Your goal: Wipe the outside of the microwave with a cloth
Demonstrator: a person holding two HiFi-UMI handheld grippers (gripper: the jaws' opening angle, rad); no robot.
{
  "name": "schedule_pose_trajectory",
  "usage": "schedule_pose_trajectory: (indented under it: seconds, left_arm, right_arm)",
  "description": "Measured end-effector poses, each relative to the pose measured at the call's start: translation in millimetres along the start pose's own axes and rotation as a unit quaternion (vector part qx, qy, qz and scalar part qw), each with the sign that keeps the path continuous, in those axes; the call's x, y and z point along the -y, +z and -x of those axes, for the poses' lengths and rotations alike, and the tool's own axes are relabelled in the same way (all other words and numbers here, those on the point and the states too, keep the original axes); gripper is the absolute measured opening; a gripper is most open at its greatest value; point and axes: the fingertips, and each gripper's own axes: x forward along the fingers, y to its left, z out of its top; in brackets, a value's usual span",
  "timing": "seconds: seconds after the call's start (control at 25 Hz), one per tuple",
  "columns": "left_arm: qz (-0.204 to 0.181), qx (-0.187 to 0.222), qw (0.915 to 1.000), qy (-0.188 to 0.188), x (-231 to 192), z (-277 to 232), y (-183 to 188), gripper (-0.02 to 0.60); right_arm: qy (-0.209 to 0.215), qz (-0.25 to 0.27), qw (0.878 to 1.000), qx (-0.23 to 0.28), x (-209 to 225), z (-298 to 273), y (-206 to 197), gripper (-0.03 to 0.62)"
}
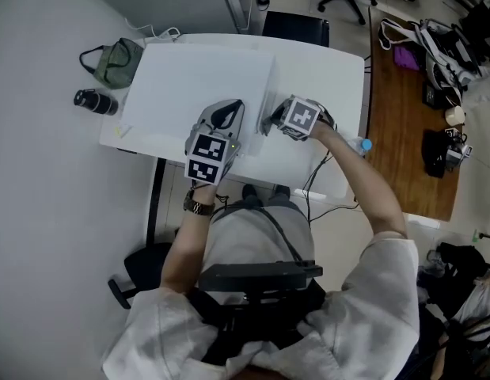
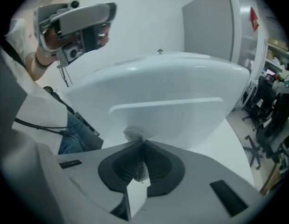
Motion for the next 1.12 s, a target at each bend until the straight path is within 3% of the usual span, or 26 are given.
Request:
schedule_pose_trajectory:
  seconds: [0.2,0.36,0.44,0.52,0.76,0.88,1.04,1.12]
  left_arm:
    - [-0.002,-0.007,1.0,0.004,1.7,-2.8,0.2,0.025]
    - [0.005,-0.013,0.9998,0.014,0.0,-0.9,0.5,0.025]
    - [0.007,-0.016,0.9997,0.018,-3.0,0.1,0.3,0.025]
    - [0.008,-0.018,0.9996,0.022,-5.9,-0.2,0.3,0.025]
    - [0.007,-0.022,0.9997,0.012,-0.6,-13.3,7.2,0.024]
    - [0.005,-0.02,0.9998,0.002,3.8,-20.2,9.1,0.025]
    - [0.0,-0.02,0.9998,-0.01,8.9,-28.4,9.0,0.025]
    - [0.0,-0.02,0.9997,-0.013,10.8,-29.5,7.2,0.025]
  right_arm:
    - [-0.095,-0.065,0.993,0.021,97.9,16.9,1.3,0.005]
    - [-0.179,-0.161,0.968,0.076,170.5,43.8,-6.5,0.005]
    - [-0.199,-0.186,0.958,0.088,185.3,48.1,-14.0,0.005]
    - [-0.195,-0.186,0.959,0.086,180.6,41.4,-20.0,0.005]
    - [-0.105,-0.1,0.987,0.07,82.5,3.4,-10.8,0.005]
    - [-0.062,-0.018,0.997,0.036,16.6,-29.7,-25.3,0.005]
    - [0.011,0.039,0.999,0.004,-82.1,-48.1,-35.8,0.006]
    - [0.072,0.056,0.996,0.005,-132.8,-56.0,-38.5,0.006]
